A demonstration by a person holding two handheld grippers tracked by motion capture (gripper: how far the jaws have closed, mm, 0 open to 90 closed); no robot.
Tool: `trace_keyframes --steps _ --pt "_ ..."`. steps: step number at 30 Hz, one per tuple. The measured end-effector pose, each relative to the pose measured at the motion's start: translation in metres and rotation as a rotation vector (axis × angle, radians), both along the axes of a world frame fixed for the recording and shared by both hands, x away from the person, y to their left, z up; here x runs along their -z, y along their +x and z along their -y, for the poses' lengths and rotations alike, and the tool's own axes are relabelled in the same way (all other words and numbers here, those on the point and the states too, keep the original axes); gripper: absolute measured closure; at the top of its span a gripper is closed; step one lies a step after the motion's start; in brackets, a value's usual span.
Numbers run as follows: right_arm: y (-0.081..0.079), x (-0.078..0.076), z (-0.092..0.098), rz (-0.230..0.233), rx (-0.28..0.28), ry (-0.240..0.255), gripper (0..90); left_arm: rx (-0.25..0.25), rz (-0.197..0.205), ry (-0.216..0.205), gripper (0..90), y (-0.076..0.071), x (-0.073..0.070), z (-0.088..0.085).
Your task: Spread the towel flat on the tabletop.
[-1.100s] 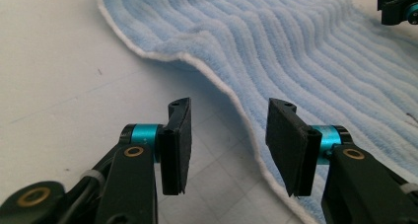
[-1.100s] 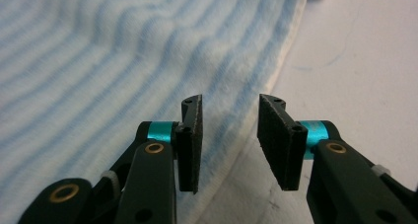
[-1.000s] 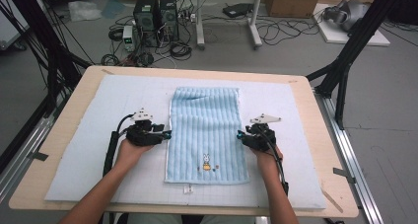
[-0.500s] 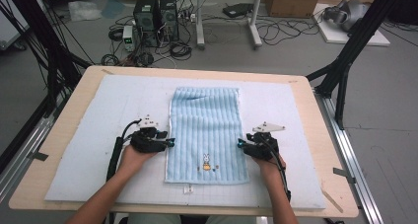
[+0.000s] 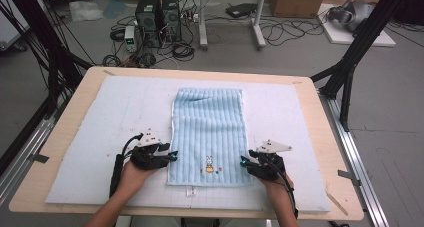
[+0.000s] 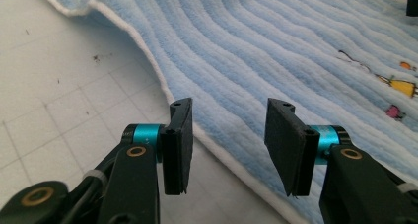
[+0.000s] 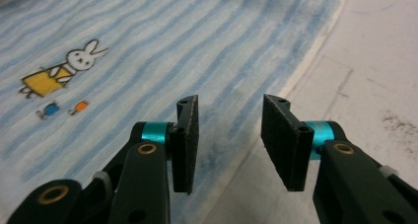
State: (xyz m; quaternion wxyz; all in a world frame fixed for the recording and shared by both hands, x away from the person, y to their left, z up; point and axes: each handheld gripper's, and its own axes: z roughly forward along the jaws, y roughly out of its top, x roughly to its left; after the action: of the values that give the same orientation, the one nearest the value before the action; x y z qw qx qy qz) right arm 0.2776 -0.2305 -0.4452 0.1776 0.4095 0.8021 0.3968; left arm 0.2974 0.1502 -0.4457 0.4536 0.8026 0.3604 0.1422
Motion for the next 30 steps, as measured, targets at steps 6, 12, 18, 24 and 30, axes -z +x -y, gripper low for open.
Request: trace_keyframes --steps 6,12,18,24,30 --pt "-0.005 0.0 -0.012 0.01 -0.043 -0.011 61.7 0.112 0.002 -0.013 61.6 -0.013 0.0 0.005" --pt "-0.001 0.004 -0.02 -0.023 -0.07 -0.032 70.7 0.127 -0.01 0.072 53.1 -0.016 0.005 0.014" --pt "-0.002 0.001 -0.023 -0.06 -0.109 -0.03 85.3 0.155 -0.022 0.075 85.8 -0.019 0.004 0.007" --pt "-0.013 -0.001 -0.024 -0.11 -0.19 -0.011 85.3 0.203 -0.074 0.054 86.0 -0.033 0.002 -0.009" --pt "-0.033 -0.003 -0.028 -0.168 -0.291 -0.002 85.3 0.269 -0.107 0.041 85.9 -0.054 0.001 -0.023"
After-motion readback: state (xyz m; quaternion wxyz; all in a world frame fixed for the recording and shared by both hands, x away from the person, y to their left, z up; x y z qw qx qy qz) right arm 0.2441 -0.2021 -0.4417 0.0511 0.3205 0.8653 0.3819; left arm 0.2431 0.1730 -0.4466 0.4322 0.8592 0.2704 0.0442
